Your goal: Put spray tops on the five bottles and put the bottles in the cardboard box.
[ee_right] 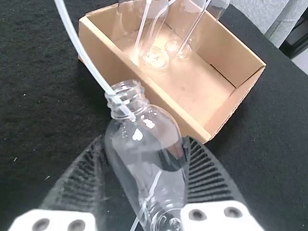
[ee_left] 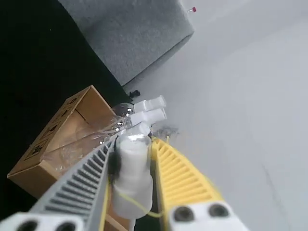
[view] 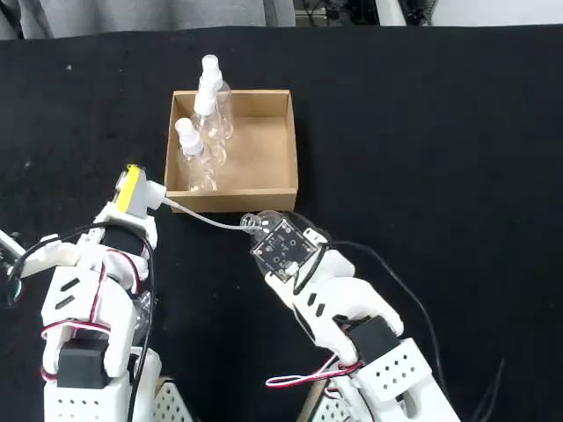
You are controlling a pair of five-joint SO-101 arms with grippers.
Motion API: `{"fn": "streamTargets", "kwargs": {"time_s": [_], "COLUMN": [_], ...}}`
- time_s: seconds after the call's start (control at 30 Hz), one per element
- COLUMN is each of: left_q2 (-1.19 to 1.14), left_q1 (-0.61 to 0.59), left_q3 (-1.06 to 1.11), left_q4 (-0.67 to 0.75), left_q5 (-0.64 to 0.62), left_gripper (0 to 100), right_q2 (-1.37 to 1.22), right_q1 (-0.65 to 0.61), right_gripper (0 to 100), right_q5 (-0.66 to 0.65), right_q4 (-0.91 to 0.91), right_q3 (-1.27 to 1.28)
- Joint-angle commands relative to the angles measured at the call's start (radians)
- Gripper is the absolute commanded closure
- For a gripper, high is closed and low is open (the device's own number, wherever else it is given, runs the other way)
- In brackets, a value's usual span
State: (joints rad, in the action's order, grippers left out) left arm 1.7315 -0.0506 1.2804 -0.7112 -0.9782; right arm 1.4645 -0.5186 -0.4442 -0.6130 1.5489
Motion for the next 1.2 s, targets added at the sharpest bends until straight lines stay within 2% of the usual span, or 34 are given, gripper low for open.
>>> {"fn": "streamTargets", "kwargs": {"time_s": [0.0,0.17,0.4,0.8,0.97,1.17], "left_q2": [0.014,0.014,0.014,0.012,0.012,0.012], "left_q1": [0.015,0.015,0.113,0.125,0.2,0.216], "left_q3": [-0.045,-0.045,-0.013,-0.012,0.013,0.015], "left_q4": [0.0,0.0,0.005,0.005,0.006,0.006], "left_q5": [-0.037,-0.038,-0.037,-0.037,-0.025,-0.002], "left_gripper": [97,97,97,97,97,97], "right_q2": [0.039,0.039,0.039,0.039,0.039,0.039], "right_q1": [-0.02,-0.023,-0.023,-0.025,-0.026,-0.026], "right_gripper": [94.3,94.3,94.3,94.3,94.3,94.3], "right_q5": [-0.003,-0.003,0.038,0.038,0.04,0.04], "right_q4": [0.026,0.025,0.023,0.023,0.023,0.023], "right_q3": [-0.008,-0.008,-0.007,-0.007,-0.008,-0.008]}}
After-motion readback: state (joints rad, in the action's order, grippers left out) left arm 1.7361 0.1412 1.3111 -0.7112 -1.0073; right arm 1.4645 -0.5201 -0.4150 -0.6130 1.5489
